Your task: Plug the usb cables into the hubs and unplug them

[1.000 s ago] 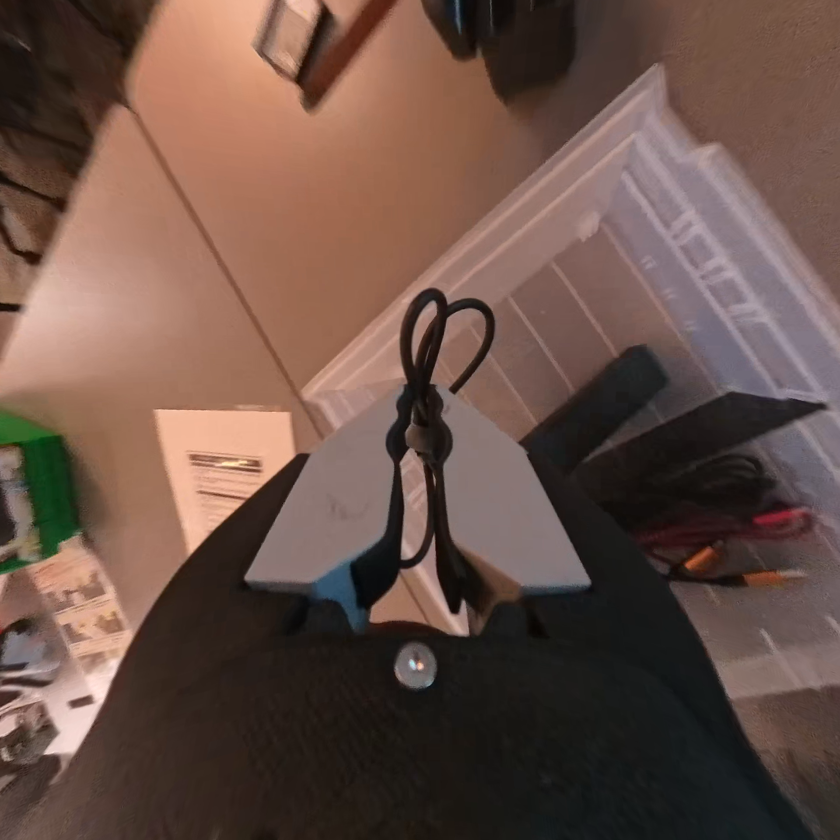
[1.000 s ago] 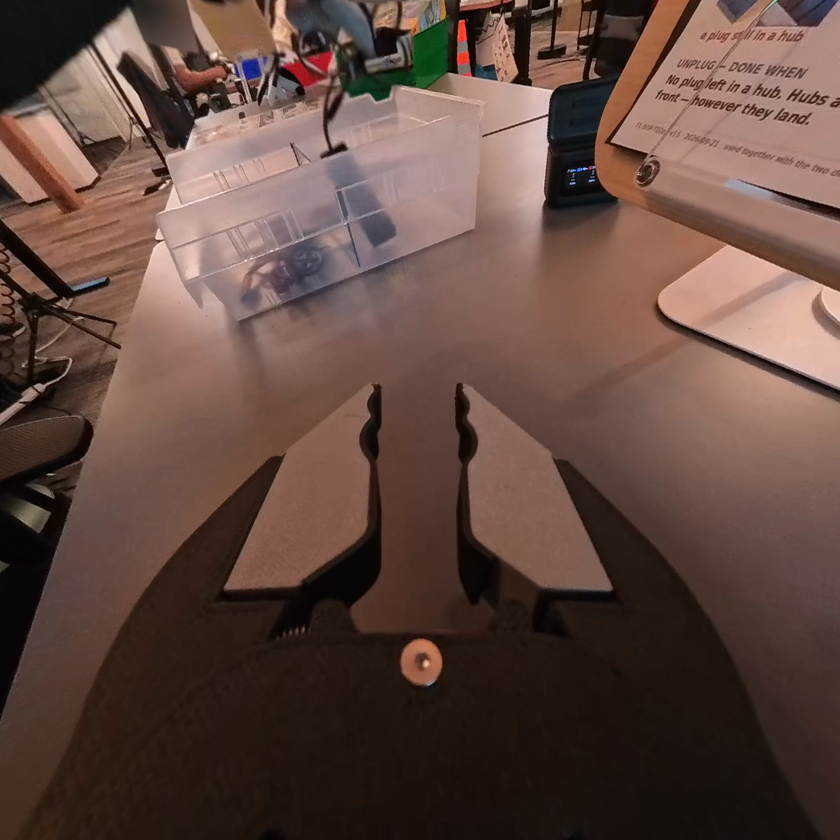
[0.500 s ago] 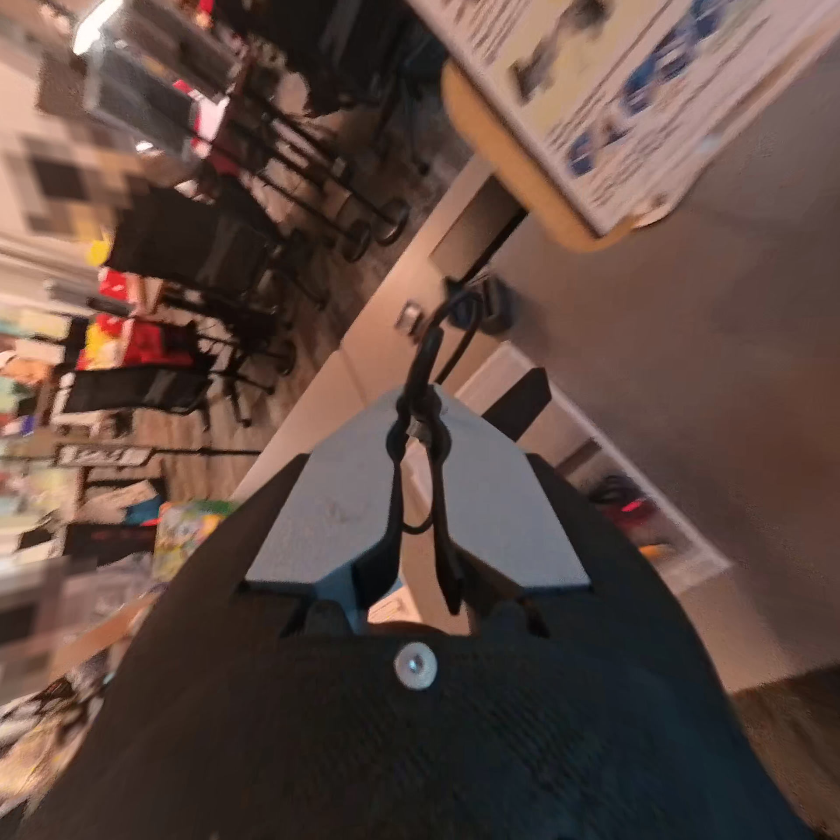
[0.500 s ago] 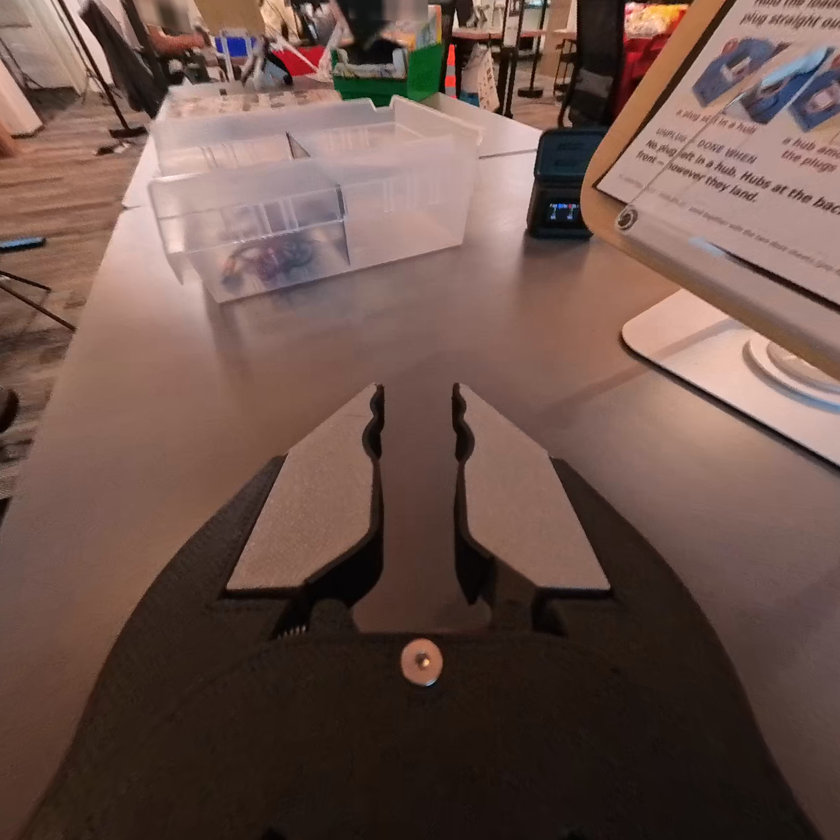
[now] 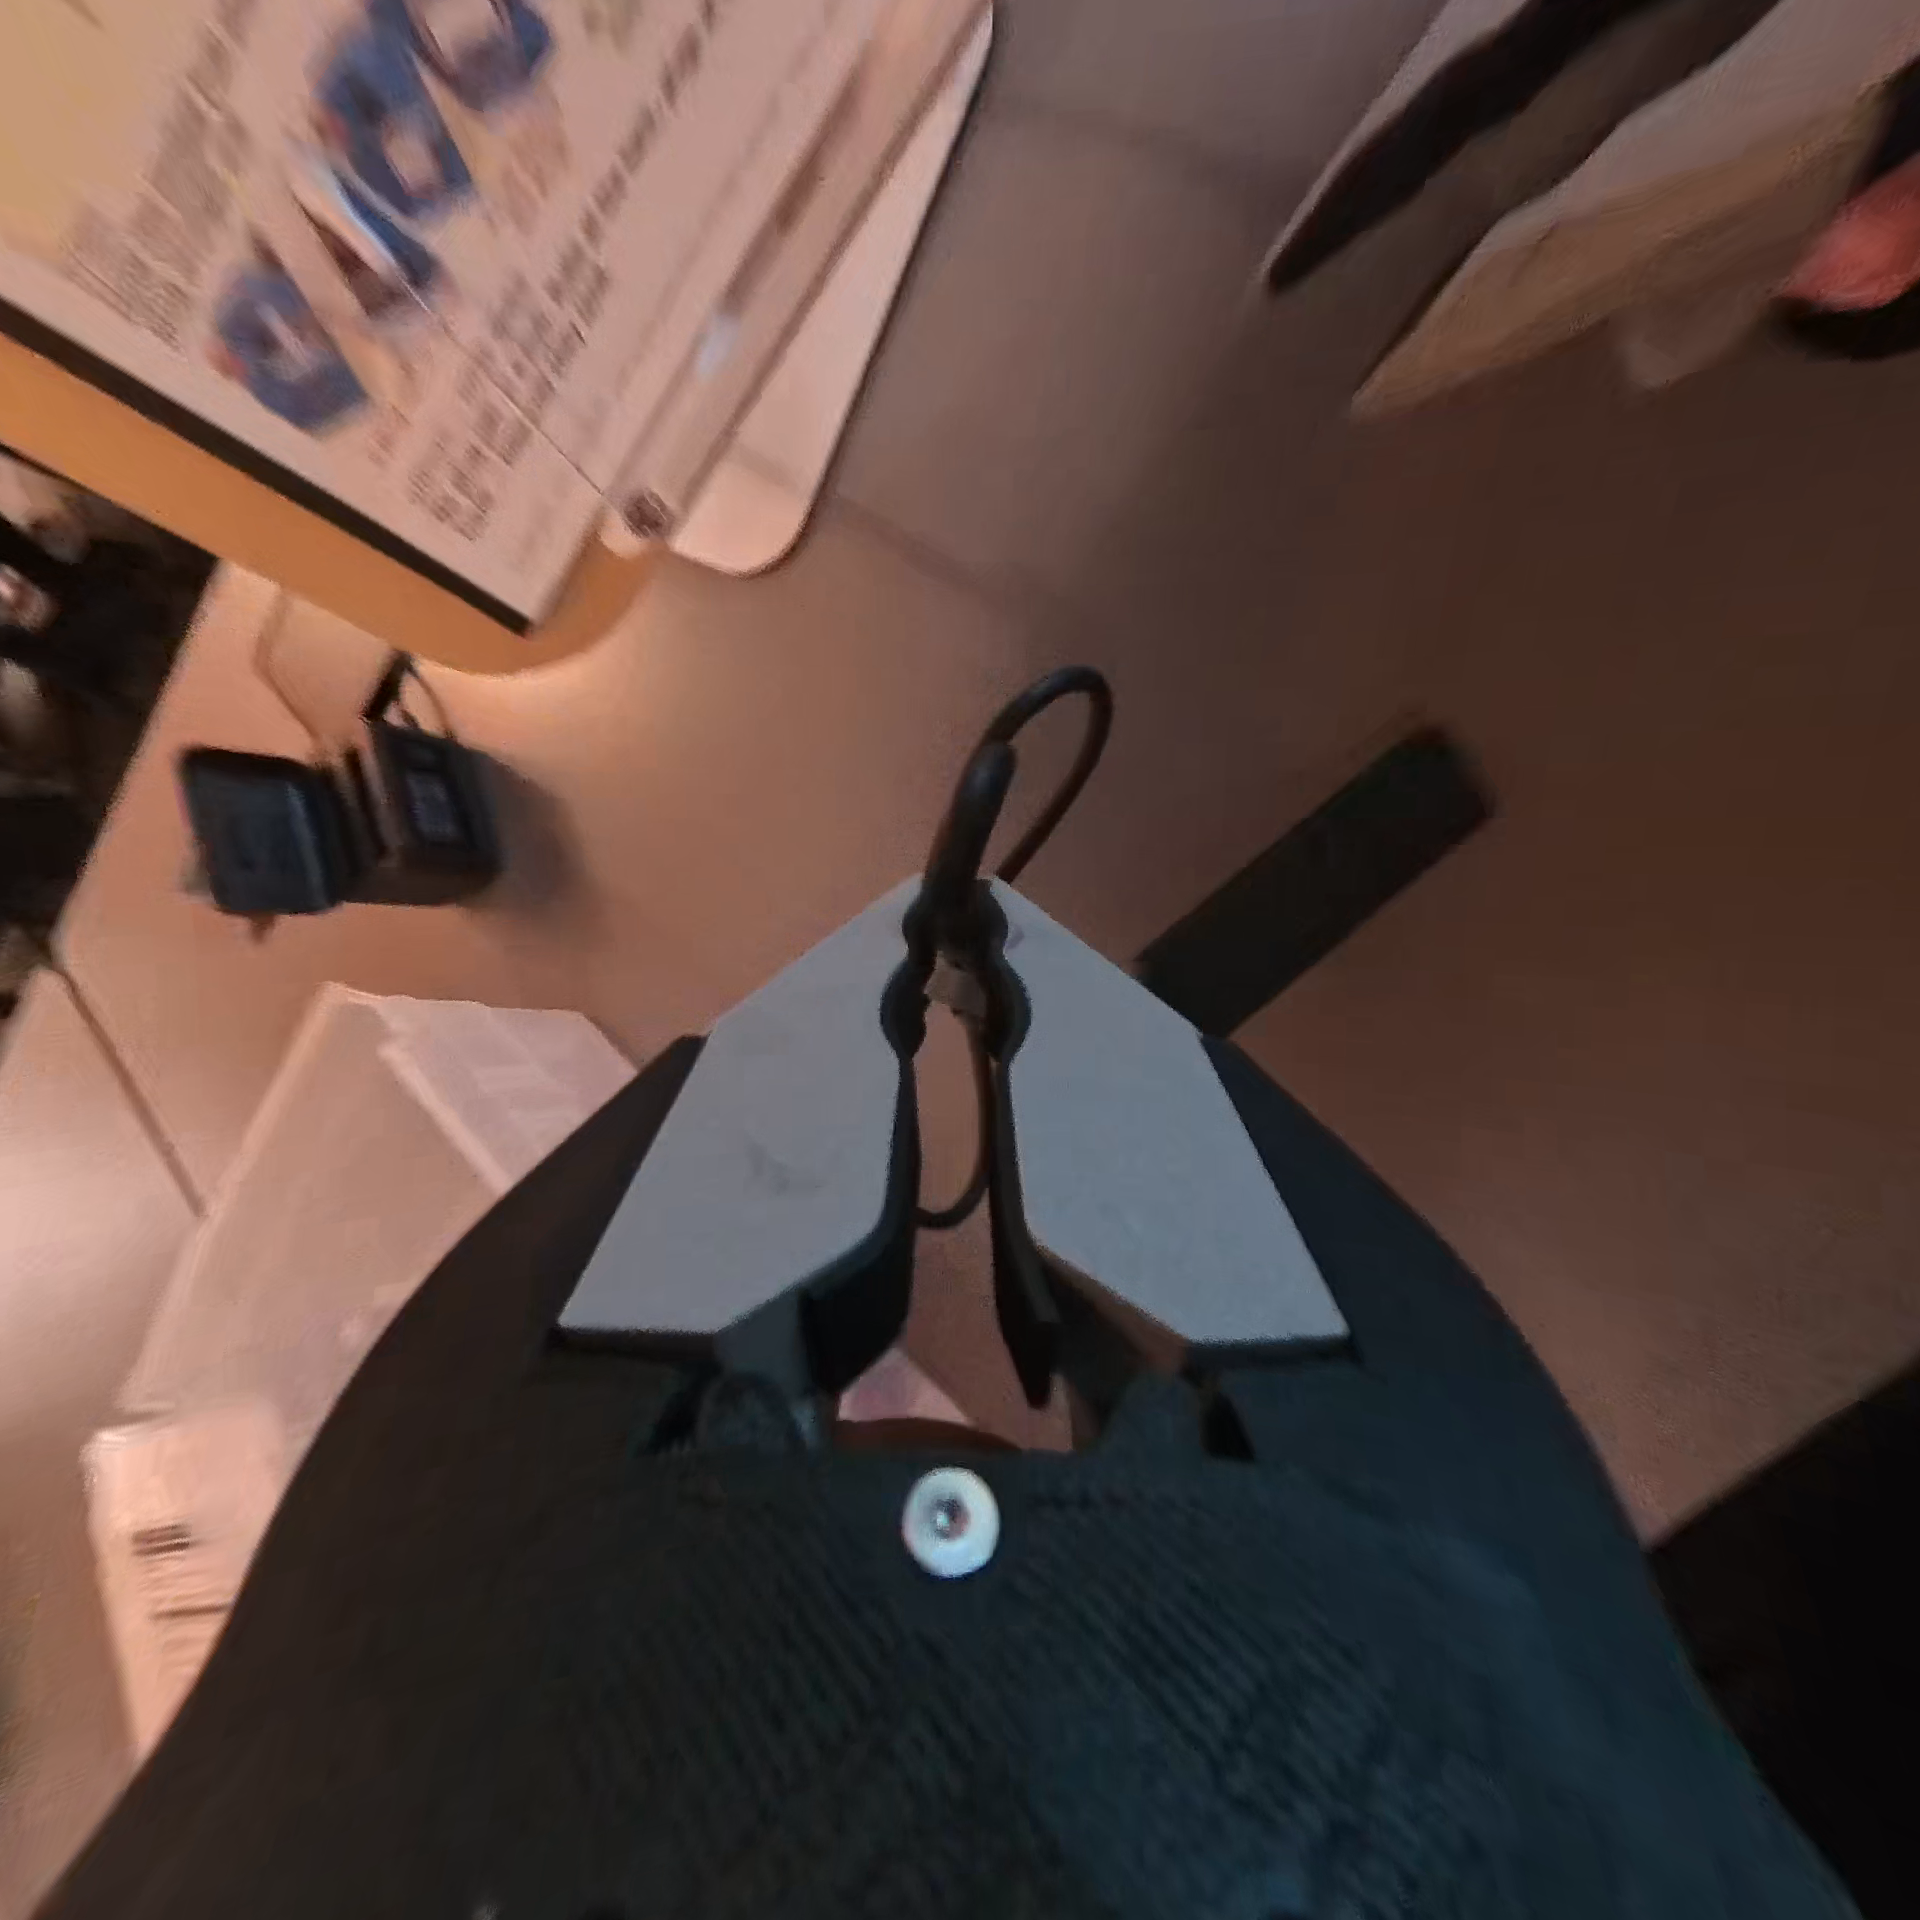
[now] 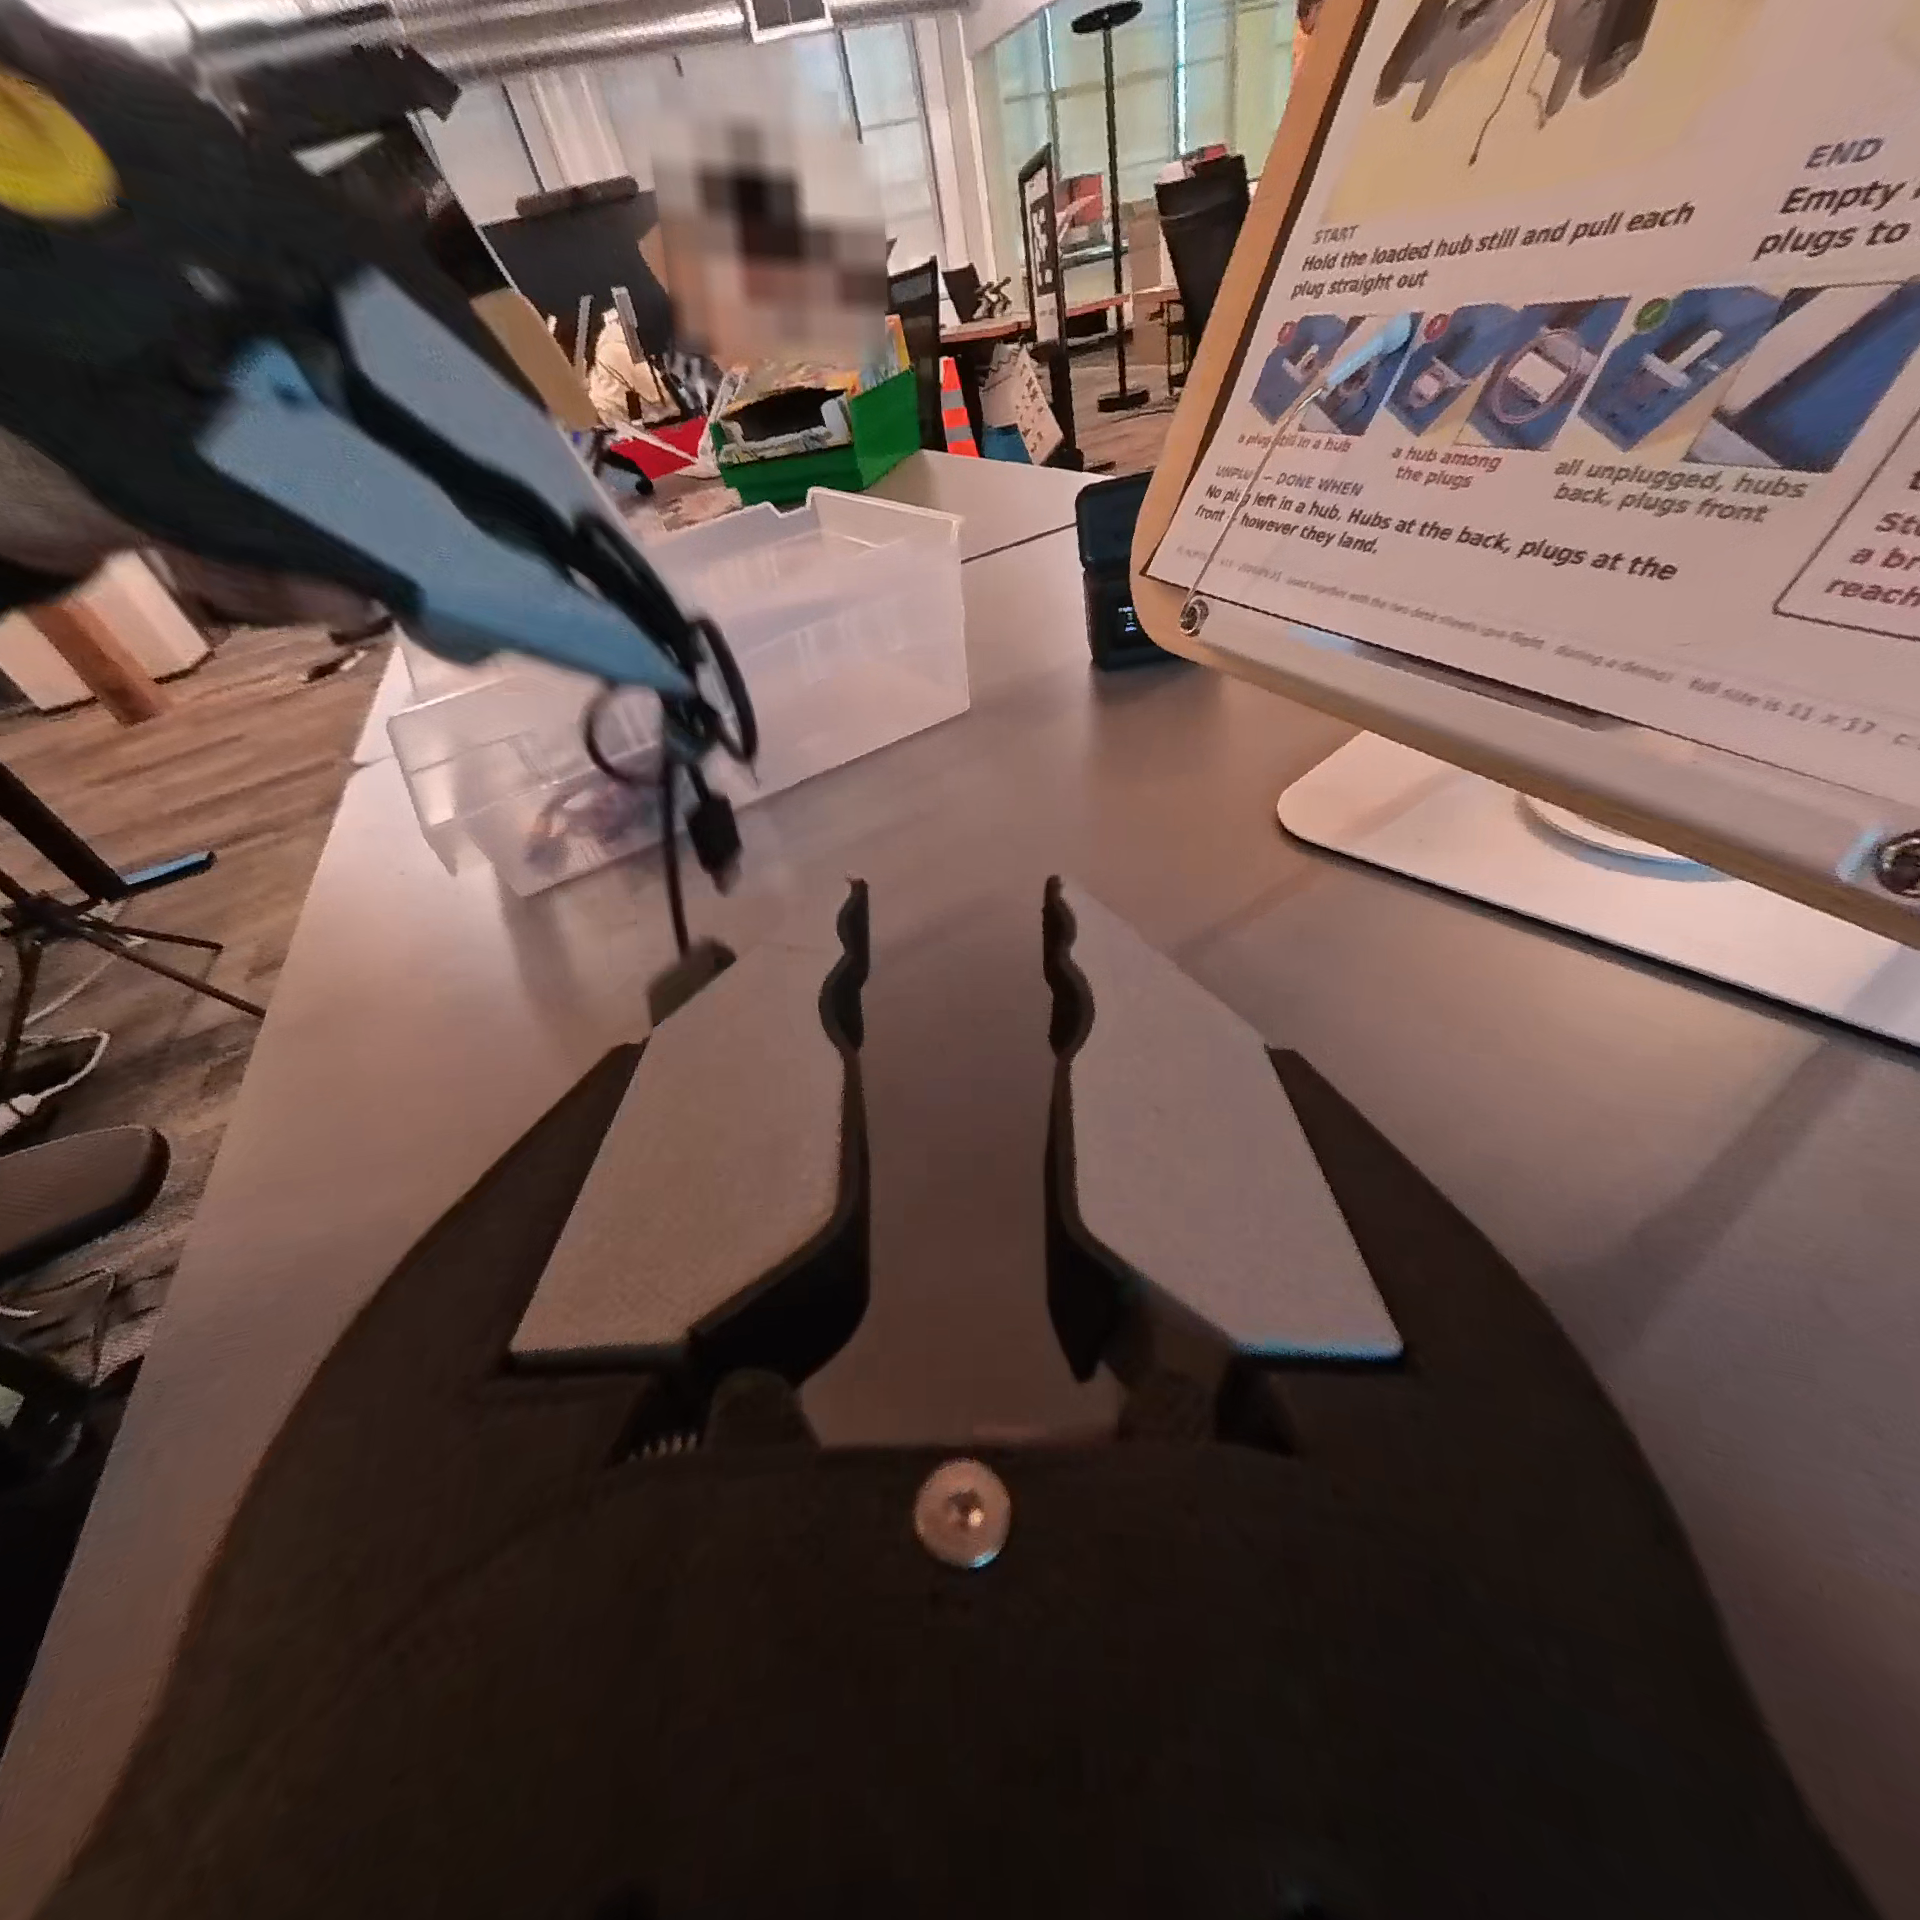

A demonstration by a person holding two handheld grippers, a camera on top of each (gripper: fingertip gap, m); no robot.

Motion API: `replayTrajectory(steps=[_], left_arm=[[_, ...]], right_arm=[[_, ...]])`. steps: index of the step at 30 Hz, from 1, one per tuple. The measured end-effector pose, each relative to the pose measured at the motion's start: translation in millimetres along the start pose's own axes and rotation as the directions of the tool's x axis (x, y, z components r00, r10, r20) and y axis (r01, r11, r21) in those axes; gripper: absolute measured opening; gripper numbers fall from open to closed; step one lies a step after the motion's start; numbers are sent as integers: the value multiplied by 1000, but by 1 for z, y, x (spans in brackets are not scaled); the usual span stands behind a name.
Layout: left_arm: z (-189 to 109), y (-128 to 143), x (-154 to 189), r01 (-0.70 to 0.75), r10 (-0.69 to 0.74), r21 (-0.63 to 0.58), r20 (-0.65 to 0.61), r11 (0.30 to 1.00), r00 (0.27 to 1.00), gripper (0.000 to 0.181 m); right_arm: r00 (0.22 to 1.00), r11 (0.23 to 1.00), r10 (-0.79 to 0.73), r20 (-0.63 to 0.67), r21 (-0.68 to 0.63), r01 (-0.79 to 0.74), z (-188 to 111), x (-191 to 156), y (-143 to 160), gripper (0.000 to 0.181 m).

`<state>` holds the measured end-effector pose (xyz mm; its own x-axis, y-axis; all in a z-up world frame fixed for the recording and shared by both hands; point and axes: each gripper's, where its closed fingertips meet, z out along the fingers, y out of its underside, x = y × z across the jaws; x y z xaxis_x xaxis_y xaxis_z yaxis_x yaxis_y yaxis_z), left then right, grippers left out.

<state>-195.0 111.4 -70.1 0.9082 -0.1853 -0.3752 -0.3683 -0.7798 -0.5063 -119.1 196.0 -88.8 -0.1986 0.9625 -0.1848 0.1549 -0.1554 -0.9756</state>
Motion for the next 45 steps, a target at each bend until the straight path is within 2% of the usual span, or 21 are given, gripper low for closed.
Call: replayTrajectory(steps=[3, 5, 6, 7, 8, 12, 16, 20, 24, 29, 32, 34, 41, 42, 43, 45], left_arm=[[44, 42, 16, 54, -65, -134, -78, 989, 995, 9], [53, 50, 10, 77, -85, -129, -61, 989, 994, 14], [52, 52, 7, 76, -86, -136, -62, 988, 994, 22], [49, 53, 4, 81, -91, -147, -63, 986, 994, 38], [45, 52, 0, 88, -98, -141, -65, 986, 993, 47], [16, 53, -22, 77, -81, -116, -30, 990, 996, 58], [-30, 63, -55, 113, -112, -58, 15, 992, 994, 60], [-63, 103, -96, 193, -187, -78, 78, 978, 979, 56], [-63, 169, -122, 282, -263, -190, 120, 940, 957, 54], [-41, 244, -109, 287, -301, -365, 19, 886, 954, 54], [-29, 279, -99, 264, -299, -461, -4, 848, 954, 55], [-22, 286, -95, 258, -297, -467, -11, 846, 955, 53], [-4, 277, -79, 172, -230, -438, -83, 882, 970, 50], [-2, 279, -76, 141, -203, -447, -95, 883, 975, 41], [-1, 279, -75, 108, -171, -443, -104, 890, 980, 12], [-4, 277, -79, 90, -148, -439, -101, 894, 984, 6]], right_arm=[[999, 999, -33, -37, -40, 31, 0, 6, 5, 30], [997, 996, -53, -58, -72, 49, 2, 9, 9, 30], [997, 995, -57, -59, -83, 52, 3, 9, 11, 30], [997, 995, -57, -58, -90, 52, 4, 9, 12, 30], [997, 994, -55, -57, -96, 49, 5, 10, 14, 30], [997, 992, -59, -55, -119, 52, 7, 9, 19, 30], [997, 989, -62, -56, -140, 54, 10, 8, 23, 30], [996, 984, -71, -48, -165, 62, 14, 5, 29, 29], [994, 975, -96, -45, -206, 85, 20, 2, 39, 29], [992, 966, -118, -45, -234, 104, 23, -1, 46, 30], [993, 964, -110, -44, -247, 96, 24, 0, 49, 30], [994, 965, -98, -43, -247, 84, 24, 1, 50, 30], [998, 973, -56, -42, -226, 45, 23, 4, 47, 30], [998, 974, -54, -43, -224, 43, 23, 4, 47, 30], [998, 974, -53, -42, -223, 42, 23, 4, 46, 30], [998, 974, -53, -42, -224, 42, 23, 4, 46, 30]])
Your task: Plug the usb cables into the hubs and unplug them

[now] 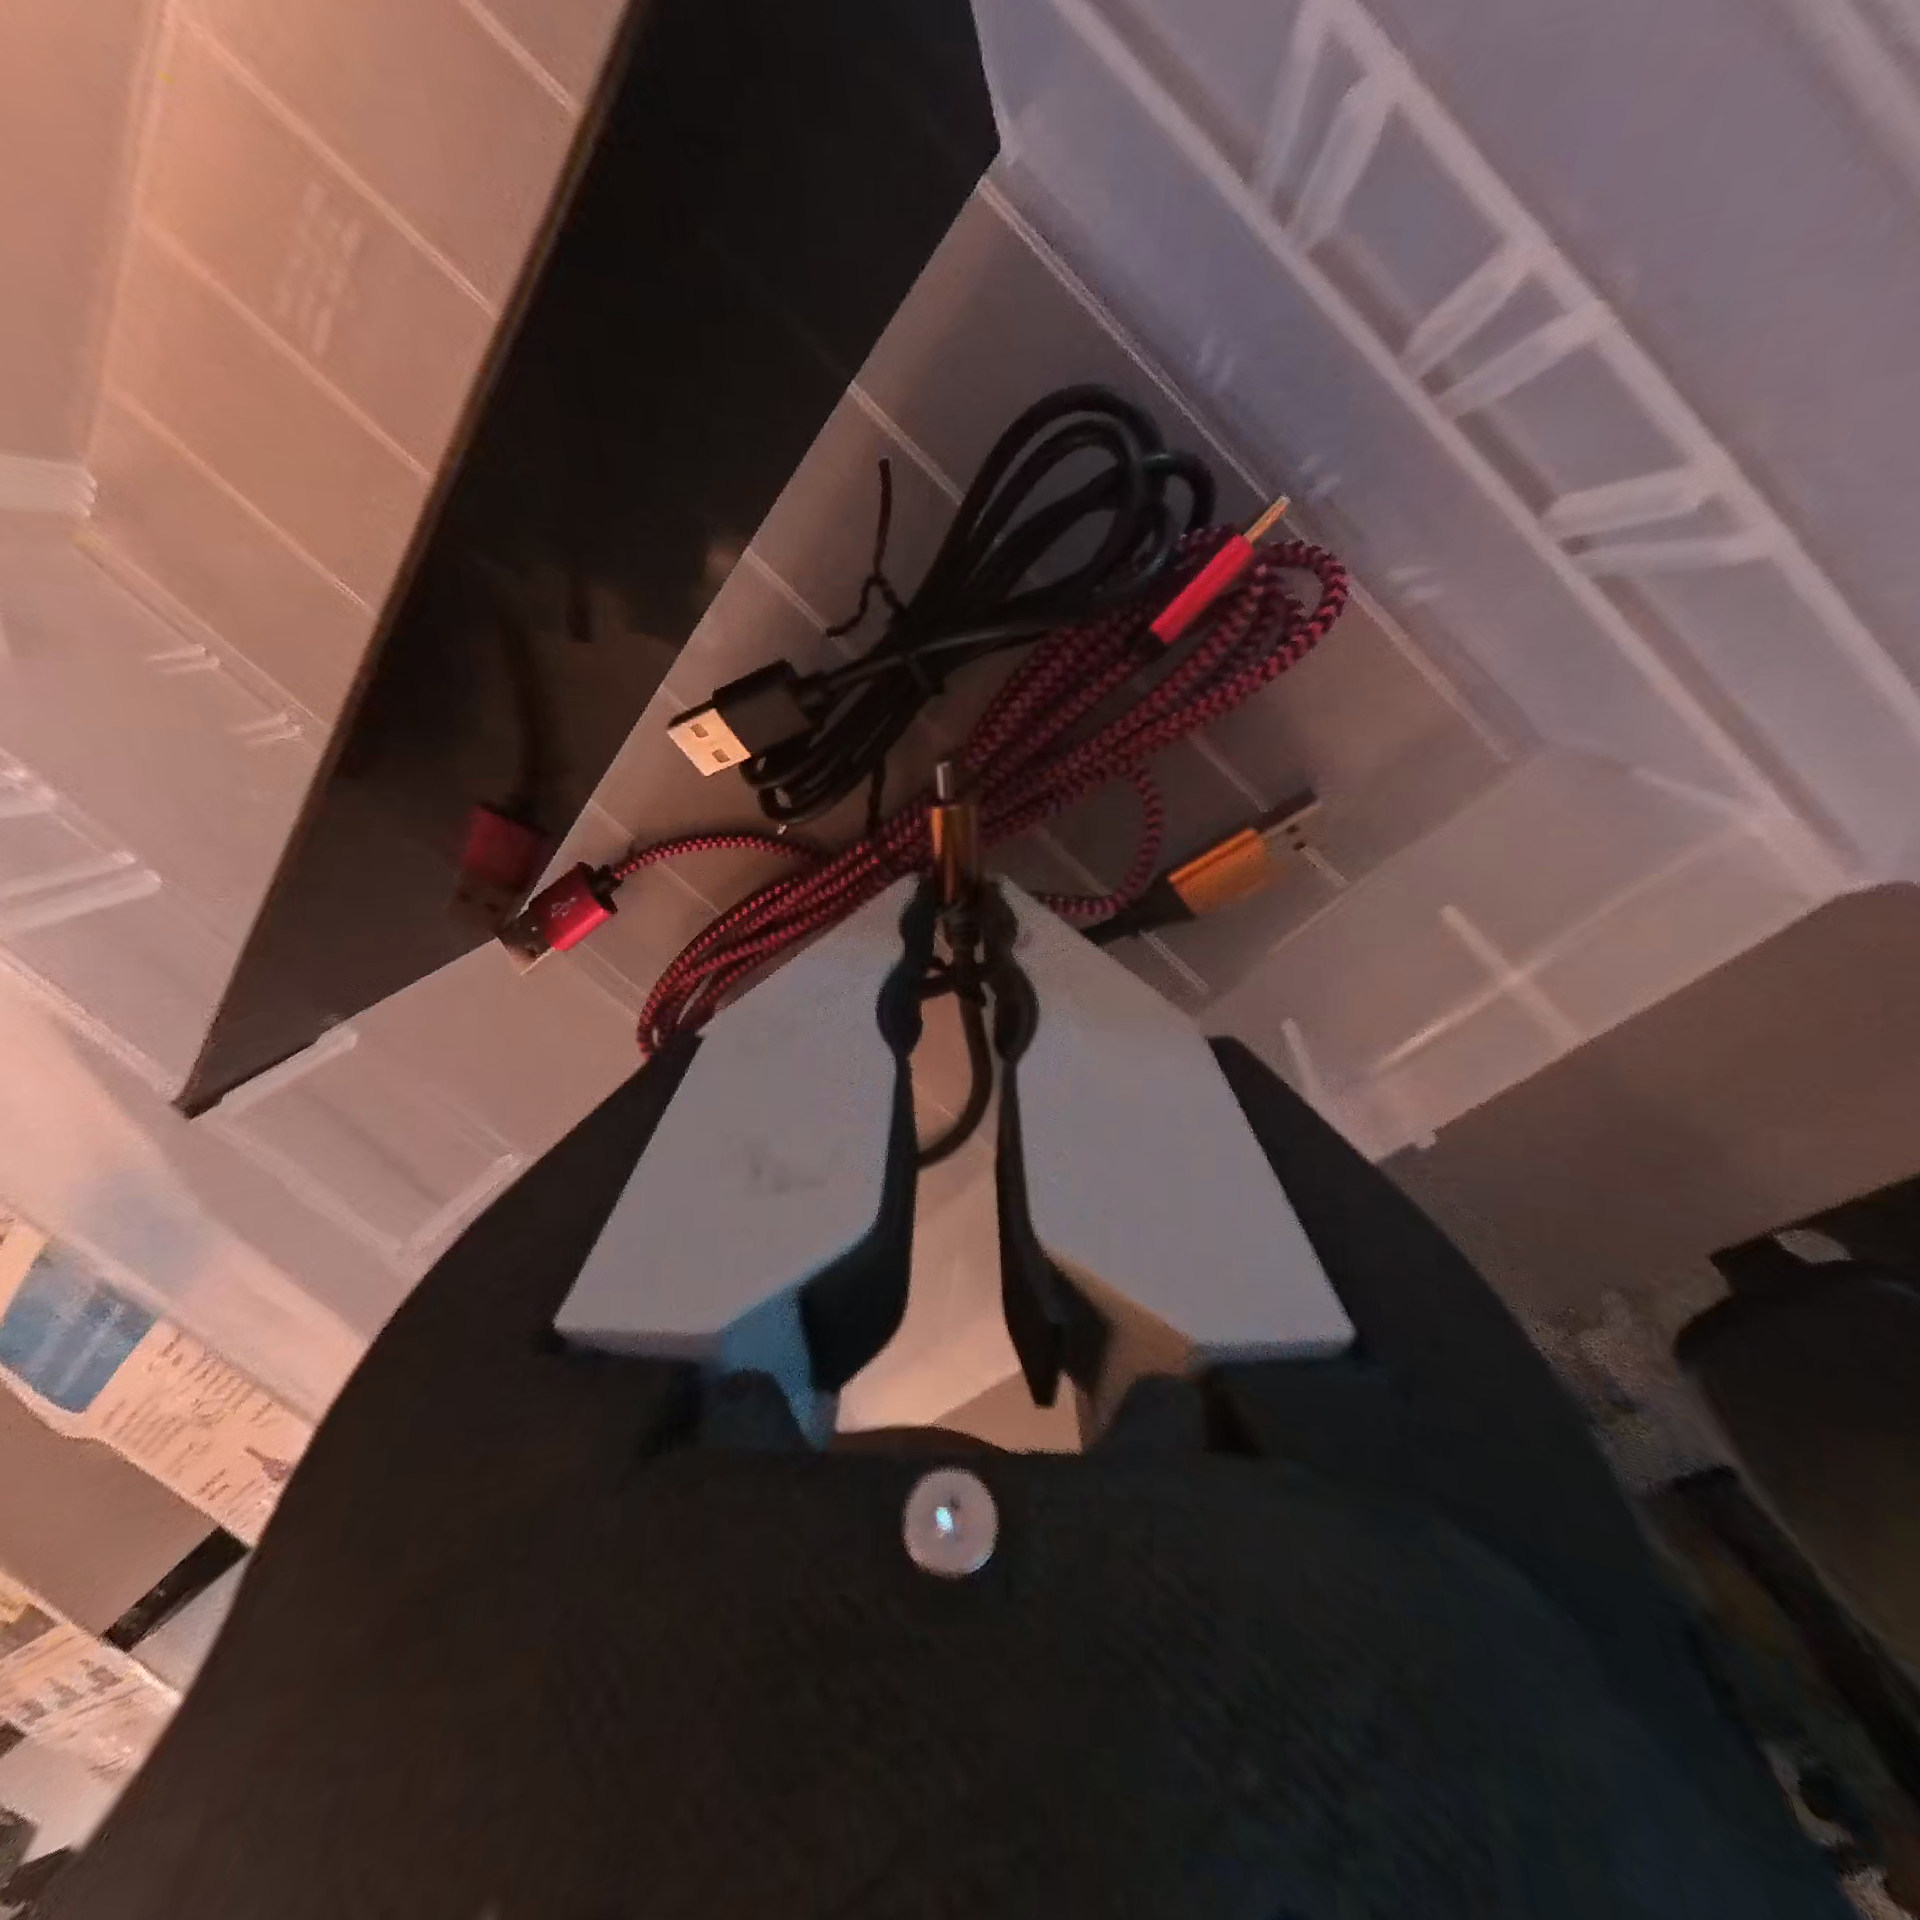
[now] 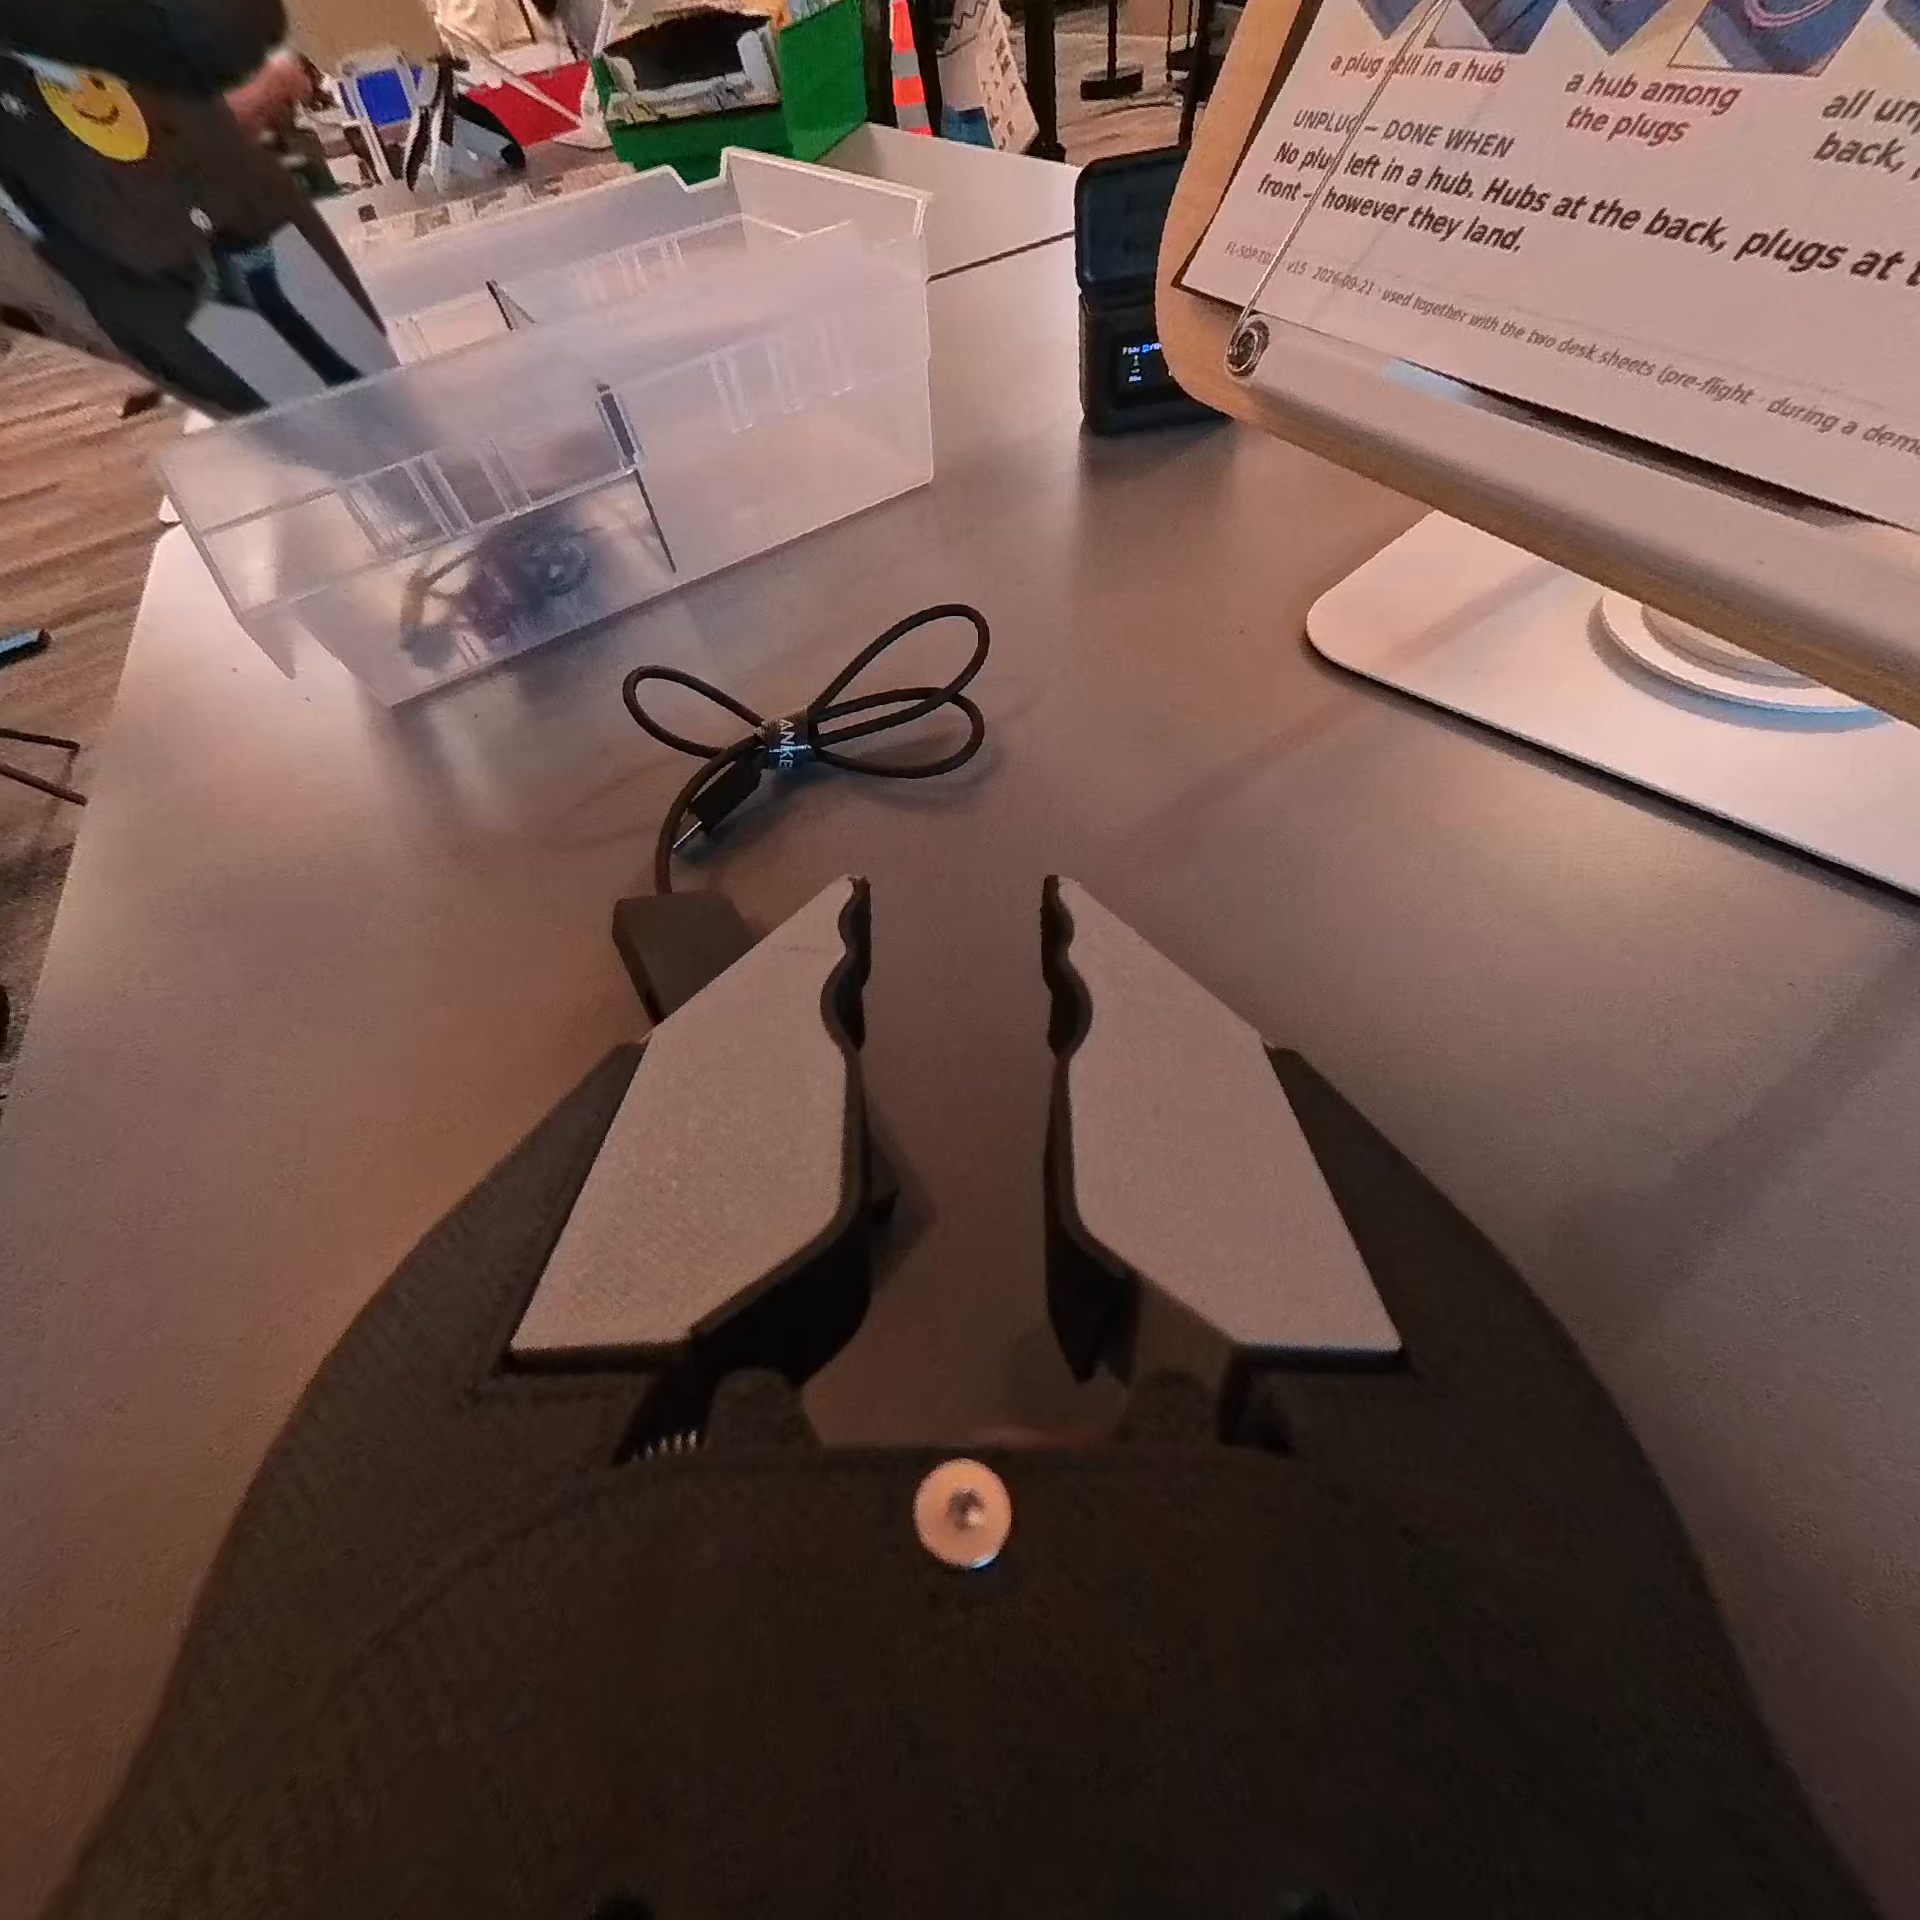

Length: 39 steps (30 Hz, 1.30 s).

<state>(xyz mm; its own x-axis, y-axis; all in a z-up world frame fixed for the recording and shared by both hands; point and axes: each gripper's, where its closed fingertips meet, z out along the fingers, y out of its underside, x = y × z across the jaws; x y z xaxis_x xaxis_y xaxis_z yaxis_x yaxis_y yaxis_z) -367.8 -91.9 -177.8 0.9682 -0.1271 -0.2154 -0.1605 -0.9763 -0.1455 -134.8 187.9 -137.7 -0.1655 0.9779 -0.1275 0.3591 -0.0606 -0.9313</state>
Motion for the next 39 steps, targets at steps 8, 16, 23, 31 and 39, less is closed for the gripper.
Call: replayTrajectory(steps=[8, 16, 23, 31, 39], left_arm=[[-66, -22, -34, 54, -70, 161, 95, 985, 993, 5], [-137, -58, -51, 69, -143, 379, 169, 923, 975, 5], [-193, -137, 11, -42, -50, 624, 129, 780, 990, 5], [-206, -242, 95, 12, -42, 853, 12, 522, 999, 6], [-161, -312, 170, 157, 59, 896, -199, 415, 978, 6]], right_arm=[[1000, 1000, -6, 1, -8, 6, 1, -1, 1, 29], [1000, 1000, -12, -2, -5, 12, 0, -2, 1, 29], [994, 998, -48, 93, 35, 45, -2, -20, -8, 33], [908, 974, -183, 378, 196, 115, -20, -92, -36, 38], [978, 923, -158, 140, 372, 96, -46, -51, -71, 41]])
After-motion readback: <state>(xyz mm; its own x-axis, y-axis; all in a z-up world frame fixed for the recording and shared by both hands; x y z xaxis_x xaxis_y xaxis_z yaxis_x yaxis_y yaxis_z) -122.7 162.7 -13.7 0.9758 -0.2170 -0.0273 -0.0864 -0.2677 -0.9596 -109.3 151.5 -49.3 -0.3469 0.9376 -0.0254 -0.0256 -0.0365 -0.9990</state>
